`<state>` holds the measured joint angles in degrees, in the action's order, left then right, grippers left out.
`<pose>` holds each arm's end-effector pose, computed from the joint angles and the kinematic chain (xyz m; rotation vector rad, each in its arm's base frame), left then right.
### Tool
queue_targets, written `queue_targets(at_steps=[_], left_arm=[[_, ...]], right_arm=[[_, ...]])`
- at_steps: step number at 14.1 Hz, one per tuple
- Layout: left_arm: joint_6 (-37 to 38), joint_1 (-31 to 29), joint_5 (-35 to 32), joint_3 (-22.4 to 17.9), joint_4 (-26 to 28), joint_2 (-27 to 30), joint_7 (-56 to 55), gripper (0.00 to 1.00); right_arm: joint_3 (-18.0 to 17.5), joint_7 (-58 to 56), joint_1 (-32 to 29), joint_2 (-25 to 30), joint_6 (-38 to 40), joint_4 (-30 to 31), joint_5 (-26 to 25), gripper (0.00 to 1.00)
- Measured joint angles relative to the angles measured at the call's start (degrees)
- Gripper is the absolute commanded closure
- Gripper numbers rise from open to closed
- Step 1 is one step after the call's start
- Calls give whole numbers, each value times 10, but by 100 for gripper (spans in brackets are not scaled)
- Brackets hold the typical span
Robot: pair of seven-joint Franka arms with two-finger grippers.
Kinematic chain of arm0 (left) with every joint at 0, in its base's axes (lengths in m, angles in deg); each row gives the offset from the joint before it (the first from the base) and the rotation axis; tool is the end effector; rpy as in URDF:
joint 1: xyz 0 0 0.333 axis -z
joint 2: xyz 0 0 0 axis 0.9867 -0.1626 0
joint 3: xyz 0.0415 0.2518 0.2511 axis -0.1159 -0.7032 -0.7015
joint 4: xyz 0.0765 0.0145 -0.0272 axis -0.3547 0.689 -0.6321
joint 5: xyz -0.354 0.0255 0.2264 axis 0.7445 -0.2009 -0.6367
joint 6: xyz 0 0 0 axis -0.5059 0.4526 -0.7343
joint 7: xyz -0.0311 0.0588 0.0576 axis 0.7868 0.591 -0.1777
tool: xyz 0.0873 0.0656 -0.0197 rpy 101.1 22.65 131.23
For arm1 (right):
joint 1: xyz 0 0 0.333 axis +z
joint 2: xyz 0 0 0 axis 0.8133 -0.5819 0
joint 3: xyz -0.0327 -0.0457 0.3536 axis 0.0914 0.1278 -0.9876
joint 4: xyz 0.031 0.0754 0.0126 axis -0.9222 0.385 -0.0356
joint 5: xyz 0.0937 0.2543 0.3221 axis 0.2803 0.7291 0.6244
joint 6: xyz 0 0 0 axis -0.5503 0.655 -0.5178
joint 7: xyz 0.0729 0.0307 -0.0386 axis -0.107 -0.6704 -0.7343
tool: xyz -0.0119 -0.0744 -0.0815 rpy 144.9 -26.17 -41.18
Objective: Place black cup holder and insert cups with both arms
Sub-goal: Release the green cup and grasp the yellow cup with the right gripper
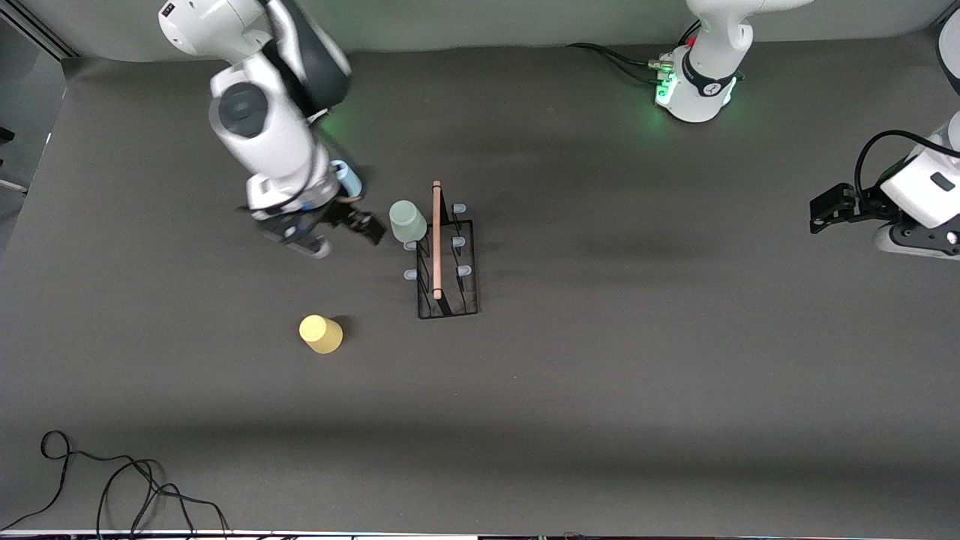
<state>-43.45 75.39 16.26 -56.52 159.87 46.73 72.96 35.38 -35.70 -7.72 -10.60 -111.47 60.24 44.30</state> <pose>0.5817 -0.0062 0.5997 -3.1147 0.2459 0.0216 0.5238 0.2433 0.4333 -3.0012 0.6274 0.0181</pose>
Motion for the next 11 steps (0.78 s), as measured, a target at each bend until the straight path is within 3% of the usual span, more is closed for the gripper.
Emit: queue_targets(at_steps=[4, 8, 11], left_arm=[[0, 0, 0, 0, 0, 0, 0, 0], [0, 0, 0, 0, -1, 0, -1, 0], [0, 0, 0, 0, -1, 0, -1, 0]], right_arm=[[92, -145, -4, -36, -30, 2, 9, 0], [104, -247, -21, -125, -113, 3, 118, 0], [103, -269, -21, -190, -170, -1, 152, 0]])
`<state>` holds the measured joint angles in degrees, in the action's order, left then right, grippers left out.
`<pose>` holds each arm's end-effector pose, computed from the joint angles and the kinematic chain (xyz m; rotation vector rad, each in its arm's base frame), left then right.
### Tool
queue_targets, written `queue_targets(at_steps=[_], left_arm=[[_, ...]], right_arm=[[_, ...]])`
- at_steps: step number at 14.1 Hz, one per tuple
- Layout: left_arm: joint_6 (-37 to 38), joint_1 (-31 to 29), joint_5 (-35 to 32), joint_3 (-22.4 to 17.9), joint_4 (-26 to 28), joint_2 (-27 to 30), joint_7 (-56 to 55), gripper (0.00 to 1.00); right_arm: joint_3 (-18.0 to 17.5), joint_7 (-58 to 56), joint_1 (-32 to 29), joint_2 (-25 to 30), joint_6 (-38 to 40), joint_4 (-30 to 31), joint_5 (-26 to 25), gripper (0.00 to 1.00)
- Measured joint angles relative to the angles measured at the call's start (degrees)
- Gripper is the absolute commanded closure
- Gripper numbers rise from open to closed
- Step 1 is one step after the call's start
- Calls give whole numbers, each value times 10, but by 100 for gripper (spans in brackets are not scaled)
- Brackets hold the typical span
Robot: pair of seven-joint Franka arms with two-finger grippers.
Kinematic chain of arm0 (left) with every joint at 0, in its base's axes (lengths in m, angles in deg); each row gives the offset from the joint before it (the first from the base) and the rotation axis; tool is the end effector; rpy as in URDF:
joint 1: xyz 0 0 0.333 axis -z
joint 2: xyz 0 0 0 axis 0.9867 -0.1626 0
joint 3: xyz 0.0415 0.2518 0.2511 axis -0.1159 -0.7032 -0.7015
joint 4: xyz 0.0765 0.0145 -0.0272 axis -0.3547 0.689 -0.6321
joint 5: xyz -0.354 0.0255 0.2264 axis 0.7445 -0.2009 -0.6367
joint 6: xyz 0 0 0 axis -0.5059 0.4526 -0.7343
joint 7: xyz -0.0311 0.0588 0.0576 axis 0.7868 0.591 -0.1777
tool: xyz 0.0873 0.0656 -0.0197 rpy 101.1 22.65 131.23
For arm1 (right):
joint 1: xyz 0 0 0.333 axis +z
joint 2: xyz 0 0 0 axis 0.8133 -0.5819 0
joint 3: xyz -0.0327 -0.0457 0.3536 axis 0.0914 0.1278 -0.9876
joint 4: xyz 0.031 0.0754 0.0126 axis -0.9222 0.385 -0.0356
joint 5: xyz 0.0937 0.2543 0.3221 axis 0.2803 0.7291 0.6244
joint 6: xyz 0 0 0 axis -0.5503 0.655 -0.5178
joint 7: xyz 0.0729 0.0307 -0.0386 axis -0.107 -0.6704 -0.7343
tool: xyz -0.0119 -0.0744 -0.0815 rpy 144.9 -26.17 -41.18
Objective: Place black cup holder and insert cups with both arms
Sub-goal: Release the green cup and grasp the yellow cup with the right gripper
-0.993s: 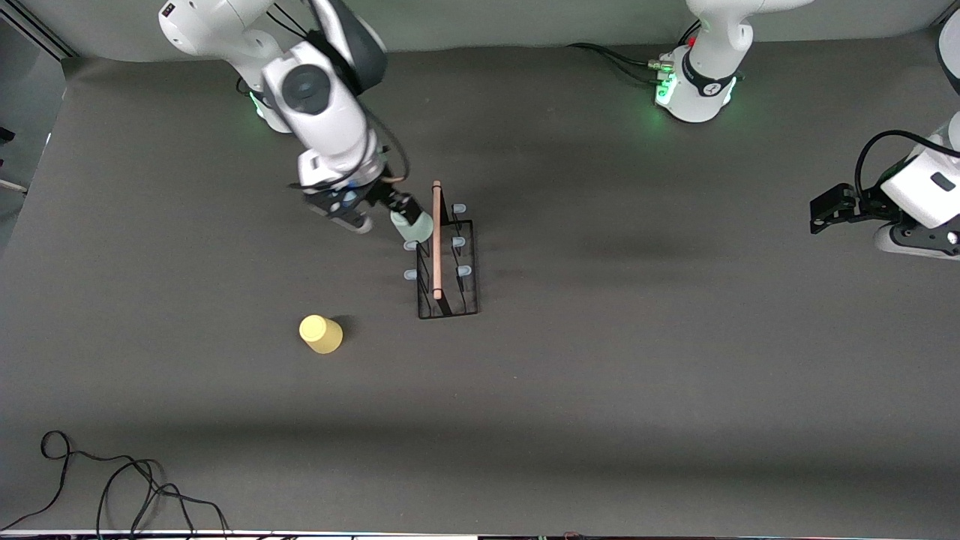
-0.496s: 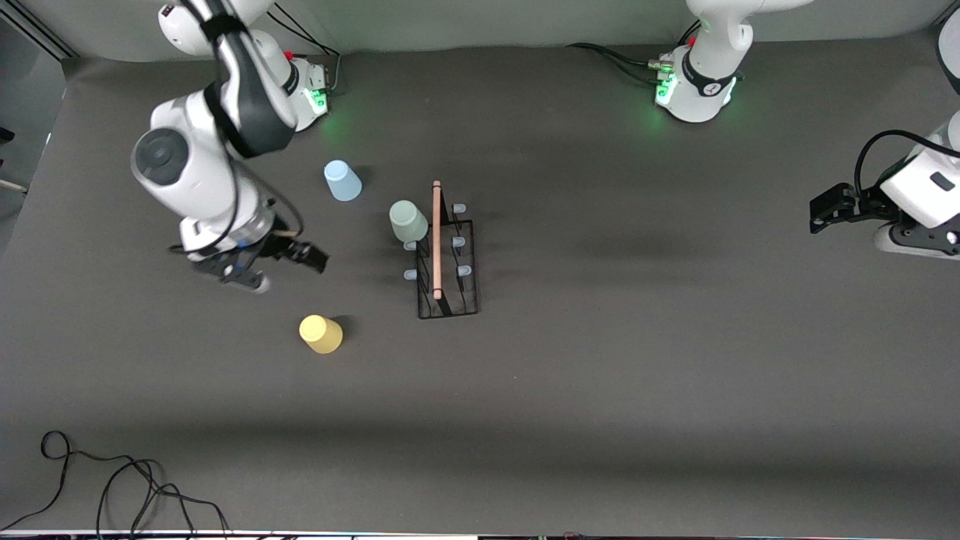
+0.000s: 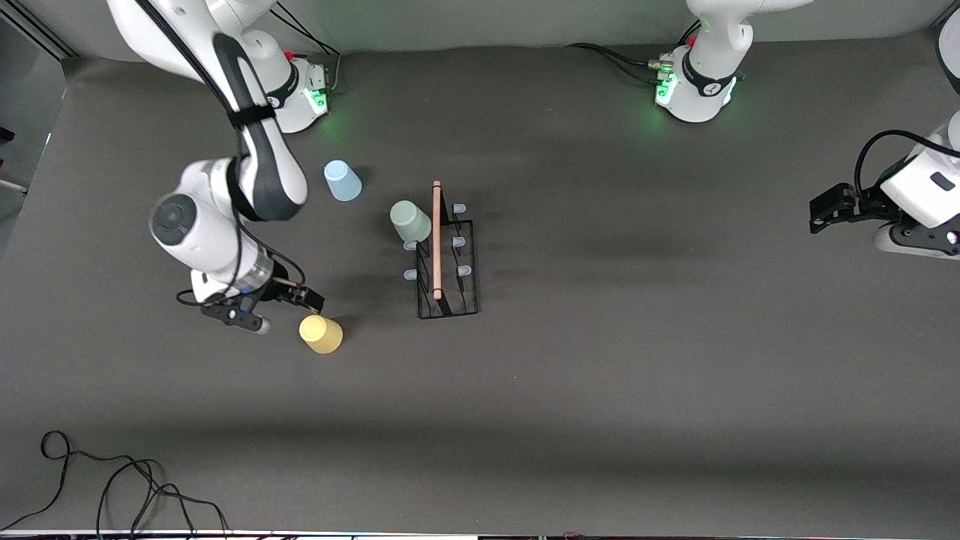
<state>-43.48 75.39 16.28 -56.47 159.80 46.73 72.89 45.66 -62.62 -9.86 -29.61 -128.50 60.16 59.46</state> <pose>0.5819 -0.0067 0.6003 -3.1149 0.2453 0.0188 0.6025 0.1394 0.2931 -3.0312 0.5273 -0.0926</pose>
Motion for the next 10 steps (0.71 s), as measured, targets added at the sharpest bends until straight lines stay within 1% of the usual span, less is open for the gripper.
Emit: queue_targets(at_steps=[3, 8, 10], left_arm=[[0, 0, 0, 0, 0, 0, 0, 0], [0, 0, 0, 0, 0, 0, 0, 0], [0, 0, 0, 0, 0, 0, 0, 0]], right_arm=[[-1, -1, 0, -43, -23, -14, 20, 0], [-2, -2, 0, -80, -24, -50, 58, 0], [-4, -2, 0, -97, -24, -66, 65, 0]])
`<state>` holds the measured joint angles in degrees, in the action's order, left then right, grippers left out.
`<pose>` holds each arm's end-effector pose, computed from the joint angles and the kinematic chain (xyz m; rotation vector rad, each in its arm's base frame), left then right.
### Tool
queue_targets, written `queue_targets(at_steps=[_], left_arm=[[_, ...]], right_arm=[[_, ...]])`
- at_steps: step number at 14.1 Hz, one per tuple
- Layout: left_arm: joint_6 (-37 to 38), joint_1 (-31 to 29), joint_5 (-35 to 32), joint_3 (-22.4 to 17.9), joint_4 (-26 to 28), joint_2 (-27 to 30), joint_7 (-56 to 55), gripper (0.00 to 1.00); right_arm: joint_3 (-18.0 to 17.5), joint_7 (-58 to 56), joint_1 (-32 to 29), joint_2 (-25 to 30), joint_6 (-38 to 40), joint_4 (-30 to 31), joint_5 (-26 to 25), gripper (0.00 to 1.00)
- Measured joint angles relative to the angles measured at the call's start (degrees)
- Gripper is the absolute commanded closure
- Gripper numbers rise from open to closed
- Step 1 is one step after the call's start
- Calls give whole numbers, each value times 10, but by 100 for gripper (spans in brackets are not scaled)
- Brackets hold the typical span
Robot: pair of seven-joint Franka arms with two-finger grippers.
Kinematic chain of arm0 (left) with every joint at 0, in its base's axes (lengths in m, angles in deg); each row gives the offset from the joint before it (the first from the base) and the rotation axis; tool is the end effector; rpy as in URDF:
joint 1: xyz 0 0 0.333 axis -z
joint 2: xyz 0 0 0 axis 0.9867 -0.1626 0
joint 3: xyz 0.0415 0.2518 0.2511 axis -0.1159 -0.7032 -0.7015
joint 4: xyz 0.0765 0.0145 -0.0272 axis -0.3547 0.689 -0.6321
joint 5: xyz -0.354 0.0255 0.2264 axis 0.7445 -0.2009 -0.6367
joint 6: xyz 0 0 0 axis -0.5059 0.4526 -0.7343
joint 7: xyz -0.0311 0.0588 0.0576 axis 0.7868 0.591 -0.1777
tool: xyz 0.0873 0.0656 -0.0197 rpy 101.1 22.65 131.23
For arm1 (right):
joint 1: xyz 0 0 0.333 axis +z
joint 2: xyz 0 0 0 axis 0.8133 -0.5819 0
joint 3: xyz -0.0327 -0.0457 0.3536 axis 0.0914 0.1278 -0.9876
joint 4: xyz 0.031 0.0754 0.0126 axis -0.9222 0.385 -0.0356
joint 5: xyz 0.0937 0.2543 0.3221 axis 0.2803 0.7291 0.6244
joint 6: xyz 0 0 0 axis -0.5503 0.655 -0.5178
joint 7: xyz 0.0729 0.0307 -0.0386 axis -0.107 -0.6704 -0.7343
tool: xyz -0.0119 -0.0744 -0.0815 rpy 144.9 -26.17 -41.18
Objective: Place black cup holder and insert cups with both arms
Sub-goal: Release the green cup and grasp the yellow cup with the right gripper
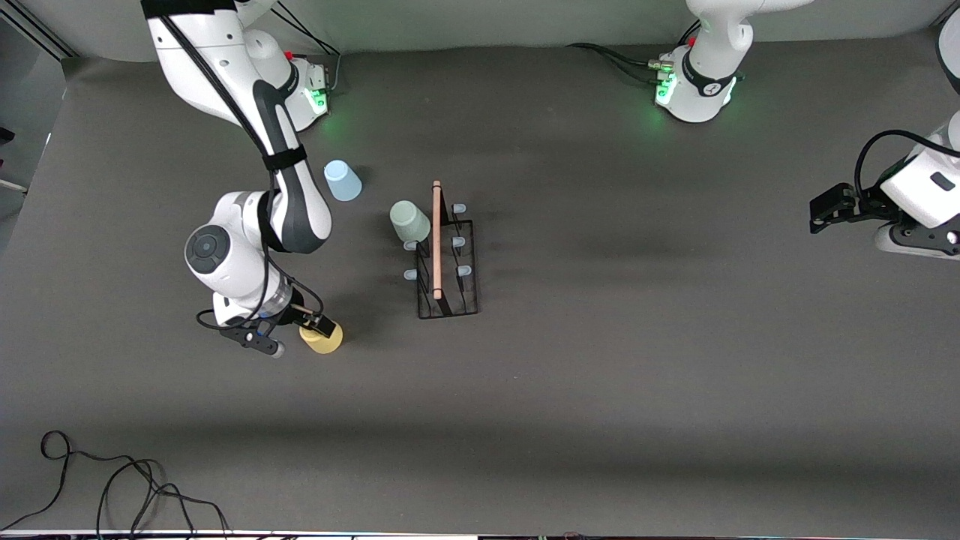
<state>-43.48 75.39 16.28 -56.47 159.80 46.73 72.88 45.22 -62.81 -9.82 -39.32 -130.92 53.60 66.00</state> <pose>0.5819 -0.0067 0.6003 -3.1149 0.2450 0.0188 0.6356 0.1580 0.2512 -3.0255 0.6006 -0.1394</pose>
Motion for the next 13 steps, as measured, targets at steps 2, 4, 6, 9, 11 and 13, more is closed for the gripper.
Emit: queue_targets(at_steps=[2, 4, 6, 9, 11, 13], left_arm=[[0, 0, 0, 0, 0, 0, 0, 0], [0, 0, 0, 0, 0, 0, 0, 0], [0, 0, 0, 0, 0, 0, 0, 0], [0, 0, 0, 0, 0, 0, -1, 0], [0, 0, 0, 0, 0, 0, -3, 0], [0, 0, 0, 0, 0, 0, -5, 0]], right_arm=[[-2, 0, 0, -17, 0, -12, 1, 0], [-2, 0, 0, -27, 0, -15, 2, 38], [-2, 0, 0, -31, 0, -16, 2, 100], [-2, 0, 0, -31, 3, -20, 2, 100], [-2, 0, 0, -23, 16, -29, 2, 100], [-1, 0, 1, 3, 53, -38, 3, 100]])
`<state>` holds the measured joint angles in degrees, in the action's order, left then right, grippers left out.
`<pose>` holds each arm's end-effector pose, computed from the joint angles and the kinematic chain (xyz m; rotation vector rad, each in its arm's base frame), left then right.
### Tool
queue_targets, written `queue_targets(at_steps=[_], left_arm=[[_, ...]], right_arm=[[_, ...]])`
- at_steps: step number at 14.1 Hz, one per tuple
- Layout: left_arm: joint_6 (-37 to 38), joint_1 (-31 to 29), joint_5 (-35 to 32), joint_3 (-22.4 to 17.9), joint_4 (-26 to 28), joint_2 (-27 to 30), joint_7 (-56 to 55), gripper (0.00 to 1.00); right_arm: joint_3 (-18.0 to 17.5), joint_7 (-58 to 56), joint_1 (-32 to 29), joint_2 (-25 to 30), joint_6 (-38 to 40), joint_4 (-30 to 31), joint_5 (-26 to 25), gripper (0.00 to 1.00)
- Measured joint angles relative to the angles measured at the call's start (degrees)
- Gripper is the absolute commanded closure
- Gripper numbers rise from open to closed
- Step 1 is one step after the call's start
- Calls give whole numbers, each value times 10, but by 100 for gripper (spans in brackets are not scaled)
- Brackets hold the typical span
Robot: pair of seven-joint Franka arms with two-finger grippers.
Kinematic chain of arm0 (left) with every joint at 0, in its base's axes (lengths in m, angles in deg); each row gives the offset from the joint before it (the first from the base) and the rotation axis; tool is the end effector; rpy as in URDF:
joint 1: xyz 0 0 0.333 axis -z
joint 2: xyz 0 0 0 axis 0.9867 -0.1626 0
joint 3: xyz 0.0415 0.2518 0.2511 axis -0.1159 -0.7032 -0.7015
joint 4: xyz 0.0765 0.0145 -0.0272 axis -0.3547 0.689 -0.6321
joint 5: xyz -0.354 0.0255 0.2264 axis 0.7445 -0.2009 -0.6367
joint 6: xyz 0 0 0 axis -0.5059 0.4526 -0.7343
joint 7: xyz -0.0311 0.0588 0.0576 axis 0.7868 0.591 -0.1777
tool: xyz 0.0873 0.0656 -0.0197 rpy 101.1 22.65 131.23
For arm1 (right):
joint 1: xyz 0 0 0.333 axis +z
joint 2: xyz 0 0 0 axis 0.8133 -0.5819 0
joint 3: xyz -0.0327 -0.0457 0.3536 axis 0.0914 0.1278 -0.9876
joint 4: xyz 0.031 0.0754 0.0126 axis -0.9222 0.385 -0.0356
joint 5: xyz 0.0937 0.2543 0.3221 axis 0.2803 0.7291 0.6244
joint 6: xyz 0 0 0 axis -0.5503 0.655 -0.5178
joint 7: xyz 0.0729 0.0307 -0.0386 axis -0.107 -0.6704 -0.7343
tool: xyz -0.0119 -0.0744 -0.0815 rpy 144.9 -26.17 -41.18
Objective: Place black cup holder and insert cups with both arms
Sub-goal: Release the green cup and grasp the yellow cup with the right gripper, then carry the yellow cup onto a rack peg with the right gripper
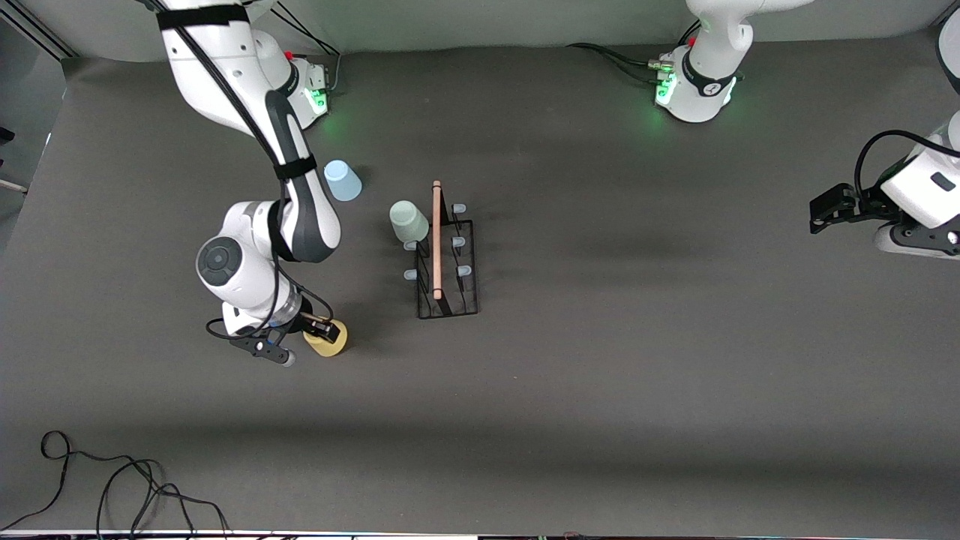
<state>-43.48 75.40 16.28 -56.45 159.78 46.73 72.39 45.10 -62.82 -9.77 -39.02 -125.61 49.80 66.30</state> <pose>0.5819 -0.0070 0.6005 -3.1158 0.2325 0.0181 0.6466 0.1751 0.2724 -3.0069 0.5656 -0.0860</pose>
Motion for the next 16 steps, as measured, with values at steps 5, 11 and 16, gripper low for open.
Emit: queue_targets(at_steps=[5, 11, 16], left_arm=[[0, 0, 0, 0, 0, 0, -1, 0], [0, 0, 0, 0, 0, 0, -2, 0], [0, 0, 0, 0, 0, 0, -2, 0]], right_arm=[[0, 37, 5, 108, 112, -9, 2, 100], [-3, 250, 128, 144, 153, -39, -17, 100], [-2, 275, 146, 115, 150, -41, -36, 100]])
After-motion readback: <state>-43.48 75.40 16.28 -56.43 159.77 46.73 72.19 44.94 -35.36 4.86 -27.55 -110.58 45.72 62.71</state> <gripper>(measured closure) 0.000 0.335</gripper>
